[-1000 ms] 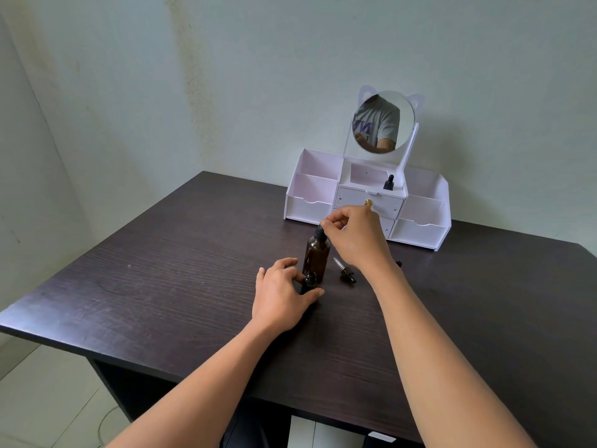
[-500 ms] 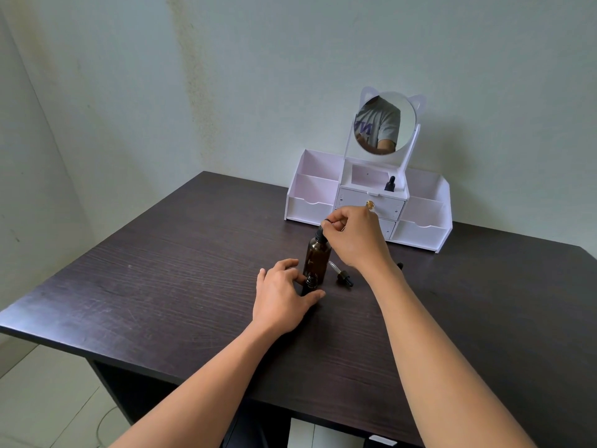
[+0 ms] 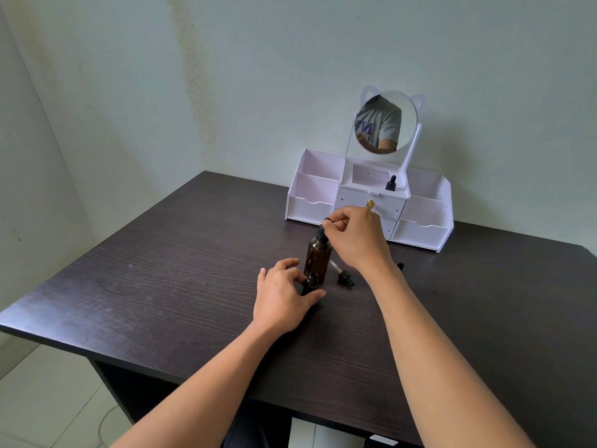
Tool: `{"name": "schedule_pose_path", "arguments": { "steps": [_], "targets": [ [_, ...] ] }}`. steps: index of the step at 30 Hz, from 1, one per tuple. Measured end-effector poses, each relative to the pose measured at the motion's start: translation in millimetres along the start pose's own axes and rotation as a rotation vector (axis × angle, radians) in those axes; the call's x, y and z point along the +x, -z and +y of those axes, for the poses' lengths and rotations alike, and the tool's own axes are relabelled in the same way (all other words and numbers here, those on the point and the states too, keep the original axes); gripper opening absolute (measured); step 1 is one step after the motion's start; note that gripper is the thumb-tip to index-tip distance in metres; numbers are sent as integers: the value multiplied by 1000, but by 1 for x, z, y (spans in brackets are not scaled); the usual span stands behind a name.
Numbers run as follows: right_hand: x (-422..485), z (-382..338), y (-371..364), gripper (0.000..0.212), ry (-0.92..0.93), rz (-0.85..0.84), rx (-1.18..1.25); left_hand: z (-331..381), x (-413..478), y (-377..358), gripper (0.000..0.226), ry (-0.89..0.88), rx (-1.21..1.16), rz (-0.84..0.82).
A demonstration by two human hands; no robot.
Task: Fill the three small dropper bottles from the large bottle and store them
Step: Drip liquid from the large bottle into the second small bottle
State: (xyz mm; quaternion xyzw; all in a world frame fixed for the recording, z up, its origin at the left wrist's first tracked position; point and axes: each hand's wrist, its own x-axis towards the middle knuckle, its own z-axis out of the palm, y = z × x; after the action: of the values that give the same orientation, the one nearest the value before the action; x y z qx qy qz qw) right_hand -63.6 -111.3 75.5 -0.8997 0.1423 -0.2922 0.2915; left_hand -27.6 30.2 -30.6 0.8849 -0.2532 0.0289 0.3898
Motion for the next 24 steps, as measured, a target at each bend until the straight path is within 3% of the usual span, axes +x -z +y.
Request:
{"name": "schedule_pose_path", "arguments": {
  "steps": [18, 24],
  "targets": [
    [-3, 3, -3, 7, 46, 15, 0, -1, 0, -1, 36, -6, -3, 7],
    [-3, 3, -1, 26, 32, 7, 40, -1, -1, 0, 36, -14, -2, 17]
  ]
}}
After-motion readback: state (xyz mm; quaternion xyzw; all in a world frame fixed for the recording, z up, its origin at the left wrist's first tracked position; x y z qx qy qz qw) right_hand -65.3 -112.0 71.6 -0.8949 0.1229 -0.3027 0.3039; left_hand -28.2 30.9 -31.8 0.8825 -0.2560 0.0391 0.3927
